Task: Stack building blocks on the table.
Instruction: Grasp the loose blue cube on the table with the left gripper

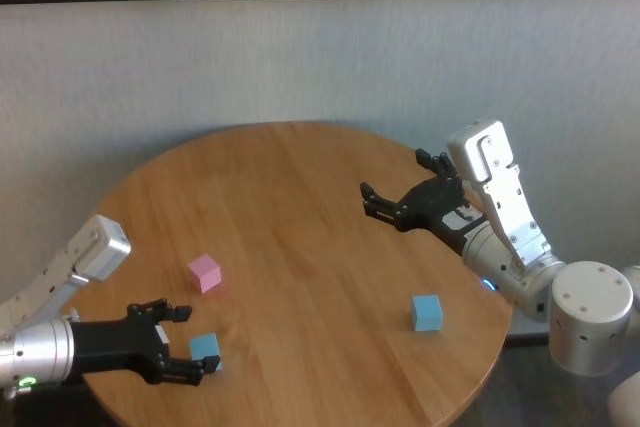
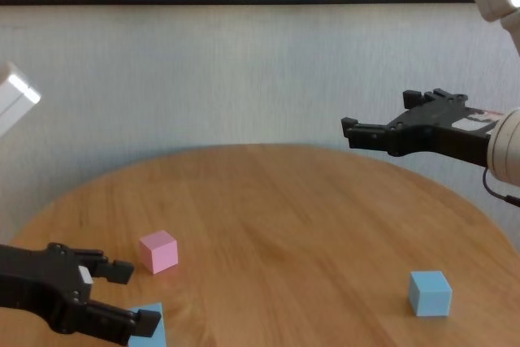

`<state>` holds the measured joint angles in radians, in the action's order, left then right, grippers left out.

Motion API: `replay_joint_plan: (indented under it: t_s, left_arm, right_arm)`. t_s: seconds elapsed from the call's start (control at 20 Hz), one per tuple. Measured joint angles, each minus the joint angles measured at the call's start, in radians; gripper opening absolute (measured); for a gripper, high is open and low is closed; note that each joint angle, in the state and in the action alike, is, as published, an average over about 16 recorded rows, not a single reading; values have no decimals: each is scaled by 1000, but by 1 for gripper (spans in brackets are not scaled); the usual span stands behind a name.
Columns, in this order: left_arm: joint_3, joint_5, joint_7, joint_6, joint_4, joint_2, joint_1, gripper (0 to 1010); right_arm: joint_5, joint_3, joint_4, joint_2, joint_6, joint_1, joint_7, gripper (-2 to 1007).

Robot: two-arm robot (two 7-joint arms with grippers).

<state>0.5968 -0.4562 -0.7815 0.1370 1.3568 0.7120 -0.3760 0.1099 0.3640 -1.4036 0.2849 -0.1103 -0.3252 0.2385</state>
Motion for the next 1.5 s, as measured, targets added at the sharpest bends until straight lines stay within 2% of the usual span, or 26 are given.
replay_joint_plan:
  t_s: [0.6, 1.5]
  left_arm:
    - [16, 17, -16, -12, -75, -34, -35, 1002]
    - [53, 17, -86, -26, -167, -63, -81, 1002]
  right_arm:
    - [0, 0, 0, 0, 0, 0, 0, 1005]
    - [0, 0, 0, 0, 0, 0, 0, 1005]
